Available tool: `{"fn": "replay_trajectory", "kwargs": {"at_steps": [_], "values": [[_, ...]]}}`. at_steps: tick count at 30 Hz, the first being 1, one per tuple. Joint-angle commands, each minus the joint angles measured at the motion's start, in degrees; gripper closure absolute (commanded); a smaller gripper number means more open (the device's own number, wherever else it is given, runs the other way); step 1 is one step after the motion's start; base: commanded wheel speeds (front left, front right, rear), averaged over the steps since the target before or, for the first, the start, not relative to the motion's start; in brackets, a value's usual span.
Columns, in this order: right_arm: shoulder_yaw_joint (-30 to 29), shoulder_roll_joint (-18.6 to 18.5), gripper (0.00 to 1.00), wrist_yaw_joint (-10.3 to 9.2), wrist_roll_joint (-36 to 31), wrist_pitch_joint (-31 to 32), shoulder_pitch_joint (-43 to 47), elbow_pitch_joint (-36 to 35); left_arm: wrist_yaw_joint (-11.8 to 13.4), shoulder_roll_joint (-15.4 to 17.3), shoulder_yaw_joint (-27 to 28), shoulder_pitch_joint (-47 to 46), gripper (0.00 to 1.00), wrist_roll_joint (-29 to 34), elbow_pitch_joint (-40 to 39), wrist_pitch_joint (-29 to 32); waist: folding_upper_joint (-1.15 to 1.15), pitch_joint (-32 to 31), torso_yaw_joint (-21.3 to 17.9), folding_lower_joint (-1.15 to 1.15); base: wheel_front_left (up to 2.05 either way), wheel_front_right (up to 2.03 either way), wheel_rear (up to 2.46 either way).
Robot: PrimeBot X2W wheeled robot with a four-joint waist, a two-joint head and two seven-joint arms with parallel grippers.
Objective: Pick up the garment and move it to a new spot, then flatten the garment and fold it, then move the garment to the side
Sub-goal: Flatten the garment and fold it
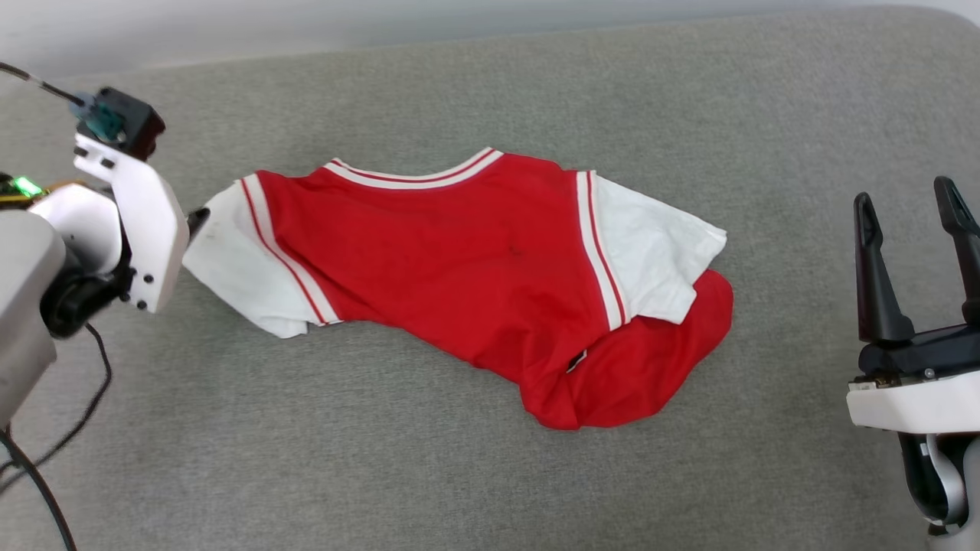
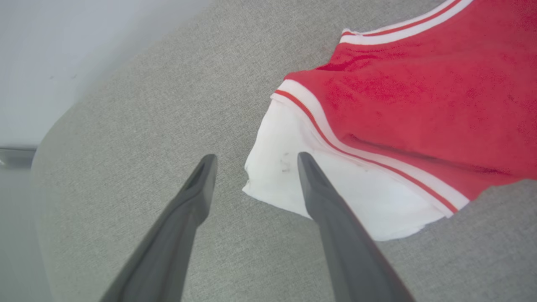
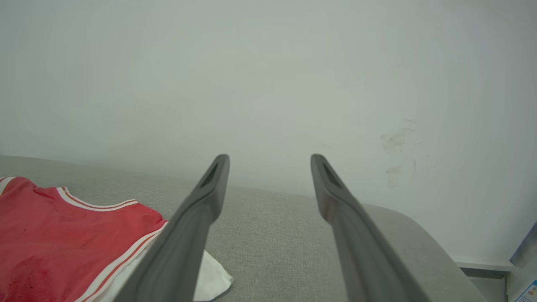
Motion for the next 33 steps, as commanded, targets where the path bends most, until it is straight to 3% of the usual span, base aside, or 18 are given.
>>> {"fn": "replay_trajectory", "kwargs": {"at_steps": [1,5,11,16,22,32,33], "values": [[0.0,0.0,0.00,-0.04,-0.3,-0.1,0.9,0.0,-0.1,0.2,0.5,-1.0,0.00,-0.1,-0.5,-0.7,0.00,-1.0,1.0,0.00,0.00,0.00,0.00],[0.2,0.4,0.00,-0.04,-0.3,-0.1,1.1,-0.1,-0.5,1.2,0.8,-2.1,0.00,-1.1,-2.1,1.3,0.00,-1.3,1.5,0.00,0.00,0.00,0.00],[0.9,0.9,0.00,-0.04,-0.1,-0.1,0.3,-0.7,-1.7,4.1,0.5,-3.8,0.00,-5.2,-5.1,11.5,0.00,0.7,0.8,0.00,0.00,0.00,0.00],[1.3,1.0,0.00,-0.04,-0.2,-0.1,-1.3,-1.1,-0.8,5.2,-0.6,-3.8,0.00,-5.6,-6.4,16.2,0.00,3.7,-0.5,0.00,0.00,0.00,0.00],[1.9,0.8,0.00,-0.04,-0.4,-0.1,-3.3,-1.4,0.6,3.9,-2.0,-1.7,0.00,-5.0,-4.2,16.4,0.00,7.1,-1.8,0.00,0.00,0.00,0.00],[1.9,1.1,0.00,-0.04,-0.9,-0.1,-4.1,-1.1,-1.3,-1.3,-4.5,2.2,0.00,-5.8,0.4,16.1,0.00,8.2,-1.5,0.00,0.00,0.00,0.00],[2.0,1.1,0.00,-0.04,-1.0,-0.1,-4.1,-1.0,-1.4,-1.8,-4.5,2.2,0.97,-5.9,0.8,15.5,0.00,8.1,-1.3,0.00,0.00,0.00,0.00]]}}
